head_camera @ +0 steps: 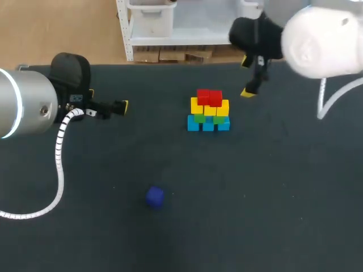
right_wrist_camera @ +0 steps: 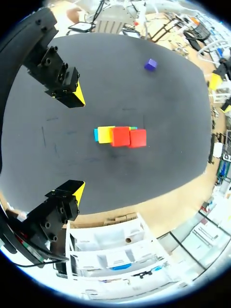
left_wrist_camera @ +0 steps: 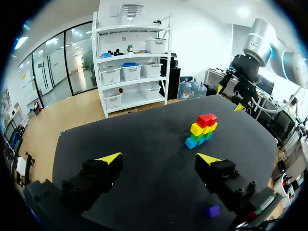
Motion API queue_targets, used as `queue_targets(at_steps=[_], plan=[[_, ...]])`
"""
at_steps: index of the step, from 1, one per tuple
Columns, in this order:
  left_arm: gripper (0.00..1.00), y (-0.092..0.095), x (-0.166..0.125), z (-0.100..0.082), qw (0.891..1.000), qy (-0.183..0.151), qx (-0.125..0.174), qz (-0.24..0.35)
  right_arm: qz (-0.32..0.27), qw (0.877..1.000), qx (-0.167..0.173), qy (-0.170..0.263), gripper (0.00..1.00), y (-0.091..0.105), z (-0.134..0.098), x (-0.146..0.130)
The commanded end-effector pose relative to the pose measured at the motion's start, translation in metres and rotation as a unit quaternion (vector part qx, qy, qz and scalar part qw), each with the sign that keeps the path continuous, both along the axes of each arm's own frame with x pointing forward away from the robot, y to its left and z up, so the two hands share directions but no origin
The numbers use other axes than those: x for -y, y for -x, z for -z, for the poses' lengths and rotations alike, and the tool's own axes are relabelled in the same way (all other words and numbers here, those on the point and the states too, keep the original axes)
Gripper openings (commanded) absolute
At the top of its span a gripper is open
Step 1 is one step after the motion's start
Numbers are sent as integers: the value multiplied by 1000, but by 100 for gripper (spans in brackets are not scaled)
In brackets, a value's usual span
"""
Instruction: Place the blue cubes, place green cubes on the blue cubes, place the yellow cubes on the green cubes, then place the red cubes on the yellow cubes, and place purple cube on the red cubes.
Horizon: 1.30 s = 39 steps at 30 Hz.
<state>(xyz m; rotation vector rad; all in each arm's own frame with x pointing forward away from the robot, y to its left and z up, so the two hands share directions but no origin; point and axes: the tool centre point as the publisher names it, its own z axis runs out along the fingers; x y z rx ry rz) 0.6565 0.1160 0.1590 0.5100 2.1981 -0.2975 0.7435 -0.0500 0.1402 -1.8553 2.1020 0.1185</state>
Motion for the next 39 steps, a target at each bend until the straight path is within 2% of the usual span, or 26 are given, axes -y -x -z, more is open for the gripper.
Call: queue_targets(at_steps=[1, 6, 16, 25, 36, 39], plan=[[100, -1, -2, 0, 1000, 2, -1, 4, 20, 997, 12, -69, 100, 9, -11, 23], [100, -1, -2, 0, 1000, 2, -1, 4, 54, 991, 17, -118, 100, 9, -24, 41], [100, -1, -2, 0, 1000, 2, -1, 4, 125, 975, 67, -171, 100, 9, -47, 72], [100, -1, -2, 0, 1000, 2, -1, 4, 173, 958, 62, -221, 100, 6, -59, 102], [100, -1, -2, 0, 1000, 2, -1, 4, 213, 942, 58, -251, 100, 18, -48, 135], [100, -1, -2, 0, 1000, 2, -1, 4, 229, 935, 57, -265, 100, 21, -44, 144]])
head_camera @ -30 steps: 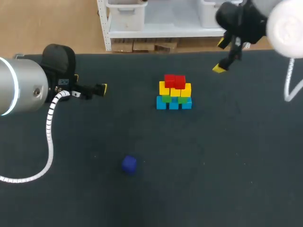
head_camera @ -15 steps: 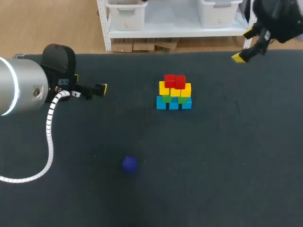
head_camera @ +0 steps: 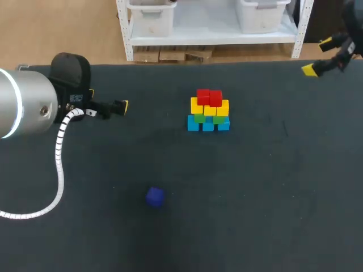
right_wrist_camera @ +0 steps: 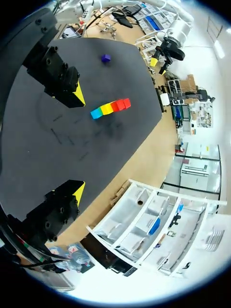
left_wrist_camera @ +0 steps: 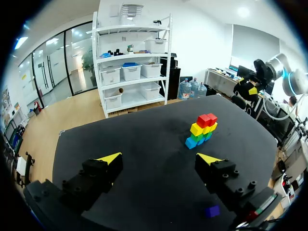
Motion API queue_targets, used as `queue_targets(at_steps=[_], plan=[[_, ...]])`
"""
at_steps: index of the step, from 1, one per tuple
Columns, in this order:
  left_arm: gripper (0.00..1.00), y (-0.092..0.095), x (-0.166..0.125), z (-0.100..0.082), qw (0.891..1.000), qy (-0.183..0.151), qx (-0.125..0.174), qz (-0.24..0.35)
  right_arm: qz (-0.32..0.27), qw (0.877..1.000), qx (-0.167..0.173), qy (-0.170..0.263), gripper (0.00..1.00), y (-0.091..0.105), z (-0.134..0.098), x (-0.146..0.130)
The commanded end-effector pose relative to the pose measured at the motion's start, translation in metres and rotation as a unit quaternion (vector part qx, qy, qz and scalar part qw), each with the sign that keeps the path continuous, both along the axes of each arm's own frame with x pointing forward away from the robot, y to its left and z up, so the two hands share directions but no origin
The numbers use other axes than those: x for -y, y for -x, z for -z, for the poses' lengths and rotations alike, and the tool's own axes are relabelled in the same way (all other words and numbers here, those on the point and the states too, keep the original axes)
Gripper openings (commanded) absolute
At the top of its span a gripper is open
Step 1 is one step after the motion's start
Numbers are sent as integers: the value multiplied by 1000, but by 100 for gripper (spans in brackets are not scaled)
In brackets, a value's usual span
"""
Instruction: Place the blue cubes, place green cubes on the blue cubes, place the yellow cubes on the green cubes, then place the red cubes on the yellow cubes, and place purple cube on the red cubes.
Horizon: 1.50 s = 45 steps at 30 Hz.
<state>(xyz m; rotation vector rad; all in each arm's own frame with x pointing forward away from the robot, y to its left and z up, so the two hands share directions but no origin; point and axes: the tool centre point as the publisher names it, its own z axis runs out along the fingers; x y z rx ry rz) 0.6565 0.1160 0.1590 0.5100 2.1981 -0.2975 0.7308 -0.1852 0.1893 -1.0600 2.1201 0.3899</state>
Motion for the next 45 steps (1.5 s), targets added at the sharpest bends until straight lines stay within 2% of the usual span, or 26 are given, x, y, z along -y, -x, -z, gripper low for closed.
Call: queue_targets(at_steps=[1, 9, 16, 43, 44, 45], plan=[[100, -1, -2, 0, 1000, 2, -1, 4, 14, 999, 10, -28, 100, 10, 7, 13], [100, -1, -2, 0, 1000, 2, -1, 4, 30, 999, 16, -39, 100, 18, 17, 23], [100, -1, -2, 0, 1000, 2, -1, 4, 37, 999, 7, -38, 100, 18, 25, 27], [100, -1, -2, 0, 1000, 2, -1, 4, 27, 999, 3, -40, 100, 18, 23, 26], [100, 2, 0, -14, 1000, -7, 2, 13, 27, 999, 3, -40, 100, 18, 23, 26], [100, 5, 3, -27, 999, -31, 8, 18, 27, 999, 3, -40, 100, 18, 23, 26]])
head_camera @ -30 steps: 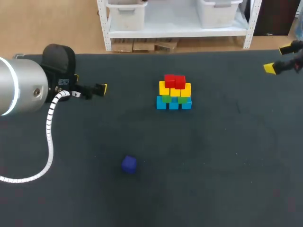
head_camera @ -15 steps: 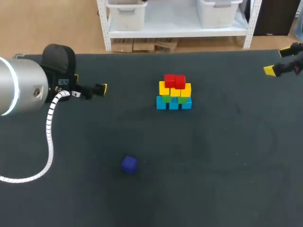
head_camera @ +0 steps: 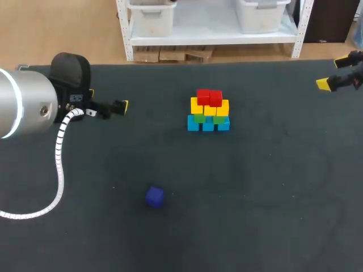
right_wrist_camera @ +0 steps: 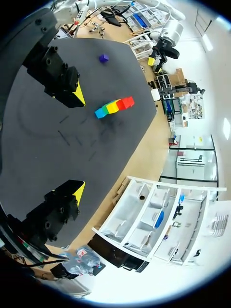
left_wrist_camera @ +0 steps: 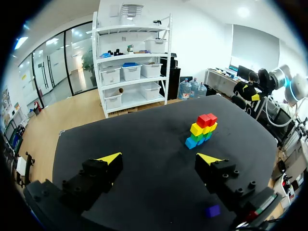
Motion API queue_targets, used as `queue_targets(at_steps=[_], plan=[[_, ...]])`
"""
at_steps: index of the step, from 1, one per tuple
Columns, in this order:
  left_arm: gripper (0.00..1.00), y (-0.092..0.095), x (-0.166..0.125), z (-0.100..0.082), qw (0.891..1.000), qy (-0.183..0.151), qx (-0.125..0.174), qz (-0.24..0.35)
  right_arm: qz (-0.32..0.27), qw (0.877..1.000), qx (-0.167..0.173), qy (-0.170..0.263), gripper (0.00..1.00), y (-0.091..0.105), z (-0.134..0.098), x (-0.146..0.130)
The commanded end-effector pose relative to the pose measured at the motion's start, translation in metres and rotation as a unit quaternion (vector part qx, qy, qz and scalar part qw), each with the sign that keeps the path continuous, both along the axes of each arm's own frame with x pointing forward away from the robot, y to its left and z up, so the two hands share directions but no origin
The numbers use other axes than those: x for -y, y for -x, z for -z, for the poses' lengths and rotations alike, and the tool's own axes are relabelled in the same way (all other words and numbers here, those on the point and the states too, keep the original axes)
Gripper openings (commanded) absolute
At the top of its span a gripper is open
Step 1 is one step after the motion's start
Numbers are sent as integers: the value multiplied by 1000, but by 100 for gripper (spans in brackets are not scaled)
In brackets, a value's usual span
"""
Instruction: Place the blue cubes, place green cubes on the blue cubes, place the yellow cubes on the green cubes, then place the red cubes on the yellow cubes, and place purple cube on the red cubes.
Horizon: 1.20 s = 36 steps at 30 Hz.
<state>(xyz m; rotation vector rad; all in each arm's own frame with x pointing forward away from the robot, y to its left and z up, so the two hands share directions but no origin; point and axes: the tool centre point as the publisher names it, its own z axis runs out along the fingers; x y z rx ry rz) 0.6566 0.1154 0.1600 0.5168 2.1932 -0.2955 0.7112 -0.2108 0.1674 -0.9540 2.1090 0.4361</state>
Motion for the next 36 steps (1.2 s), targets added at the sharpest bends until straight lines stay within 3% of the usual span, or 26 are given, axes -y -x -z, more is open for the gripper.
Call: queue_targets(at_steps=[1, 4, 7, 11, 14, 17, 19, 21, 23, 25, 28, 29, 32, 36], plan=[[100, 9, 8, -38, 998, -62, 13, 18, -2, 1000, 0, -2, 100, -1, 1, 1], [100, 21, 26, -61, 991, -121, -3, 59, -2, 1000, 0, -2, 100, -1, 1, 1], [100, 32, 48, -64, 978, -179, -44, 100, -2, 1000, 0, -2, 100, -1, 1, 1], [100, 51, 72, -41, 949, -247, -115, 159, -2, 1000, 0, -2, 100, -1, 1, 1], [100, 65, 84, -20, 921, -297, -151, 201, -2, 1000, 0, -2, 100, -1, 1, 1], [100, 78, 89, 4, 898, -324, -188, 232, -2, 1000, 0, -2, 100, -1, 1, 1], [100, 86, 92, 19, 882, -347, -194, 254, -2, 1000, 0, -2, 100, -1, 1, 1], [100, 95, 93, 28, 878, -340, -179, 284, -2, 1000, 0, -2, 100, -1, 1, 1], [100, 104, 92, 43, 850, -388, -184, 304, -2, 1000, 0, -2, 100, -1, 1, 1], [100, 112, 88, 55, 844, -378, -194, 326, -2, 1000, 0, -2, 100, -1, 1, 1], [100, 118, 79, 70, 830, -391, -196, 345, -2, 1000, 0, -2, 100, -1, 1, 1], [100, 119, 75, 75, 831, -389, -214, 335, -2, 1000, 0, -2, 100, -1, 1, 1], [100, 116, 71, 84, 844, -371, -223, 318, -2, 1000, 0, -2, 100, -1, 1, 1], [100, 114, 74, 95, 850, -361, -220, 314, -2, 1000, 0, -2, 100, -1, 1, 1]])
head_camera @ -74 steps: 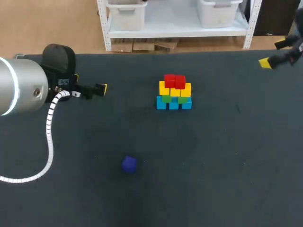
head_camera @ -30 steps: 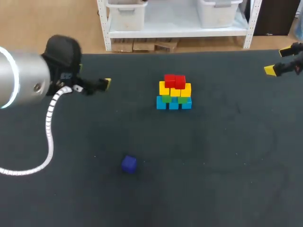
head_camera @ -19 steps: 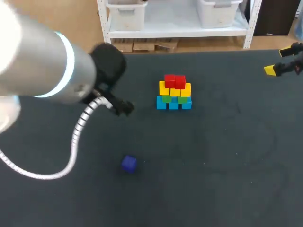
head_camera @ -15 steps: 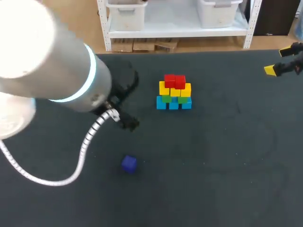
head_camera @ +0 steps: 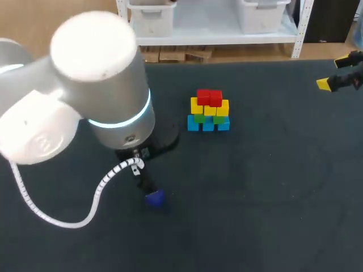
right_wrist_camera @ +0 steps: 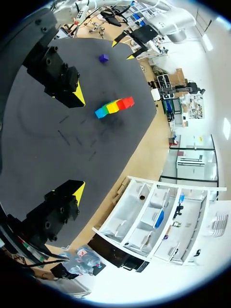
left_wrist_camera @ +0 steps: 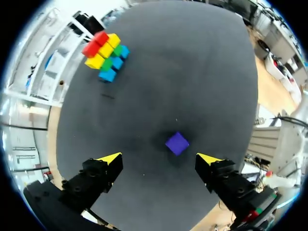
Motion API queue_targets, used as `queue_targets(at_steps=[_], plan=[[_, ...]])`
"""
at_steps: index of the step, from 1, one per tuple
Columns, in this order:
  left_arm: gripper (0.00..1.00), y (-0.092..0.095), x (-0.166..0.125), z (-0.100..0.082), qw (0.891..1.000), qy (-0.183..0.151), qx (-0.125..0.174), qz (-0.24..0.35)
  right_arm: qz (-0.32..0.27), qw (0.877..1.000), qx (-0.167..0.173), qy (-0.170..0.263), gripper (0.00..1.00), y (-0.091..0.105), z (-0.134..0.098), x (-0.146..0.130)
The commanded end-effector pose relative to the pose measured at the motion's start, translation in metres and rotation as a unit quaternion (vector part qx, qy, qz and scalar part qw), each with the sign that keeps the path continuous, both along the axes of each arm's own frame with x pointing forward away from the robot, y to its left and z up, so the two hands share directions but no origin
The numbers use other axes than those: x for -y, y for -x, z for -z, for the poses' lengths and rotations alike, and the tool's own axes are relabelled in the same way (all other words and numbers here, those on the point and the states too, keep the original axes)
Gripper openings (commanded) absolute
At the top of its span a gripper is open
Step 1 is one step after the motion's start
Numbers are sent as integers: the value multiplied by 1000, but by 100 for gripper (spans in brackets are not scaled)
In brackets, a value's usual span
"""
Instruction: Place the blue cubes, place green cubes on the blue cubes, place the yellow cubes on the green cubes, then place the red cubes on the yellow cubes, and place purple cube on the red cubes.
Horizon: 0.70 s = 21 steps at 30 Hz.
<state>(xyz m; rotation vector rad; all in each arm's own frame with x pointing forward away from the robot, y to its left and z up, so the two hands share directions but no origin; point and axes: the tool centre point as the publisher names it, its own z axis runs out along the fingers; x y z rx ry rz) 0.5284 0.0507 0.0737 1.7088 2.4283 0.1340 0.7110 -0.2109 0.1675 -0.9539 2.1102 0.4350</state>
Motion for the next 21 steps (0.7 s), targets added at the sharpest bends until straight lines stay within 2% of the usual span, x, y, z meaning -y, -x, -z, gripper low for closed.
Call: queue_targets(at_steps=[1, 4, 10, 14, 18, 21], plan=[[100, -14, 11, 12, 1000, -13, -28, 4, -2, 1000, 0, -2, 100, -1, 1, 1], [100, -16, 16, 25, 999, -40, -27, 16, -2, 1000, 0, -2, 100, -1, 1, 1], [100, -20, 21, 54, 996, -66, -47, 46, -2, 1000, 0, -2, 100, -1, 1, 1], [100, -23, 20, 57, 995, -68, -43, 58, -2, 1000, 0, -2, 100, -1, 1, 1], [100, -25, 16, 52, 996, -60, -36, 59, -2, 1000, 0, -2, 100, -1, 1, 1], [100, -17, 11, 45, 996, -56, -54, 51, -2, 1000, 0, -2, 100, -1, 1, 1]])
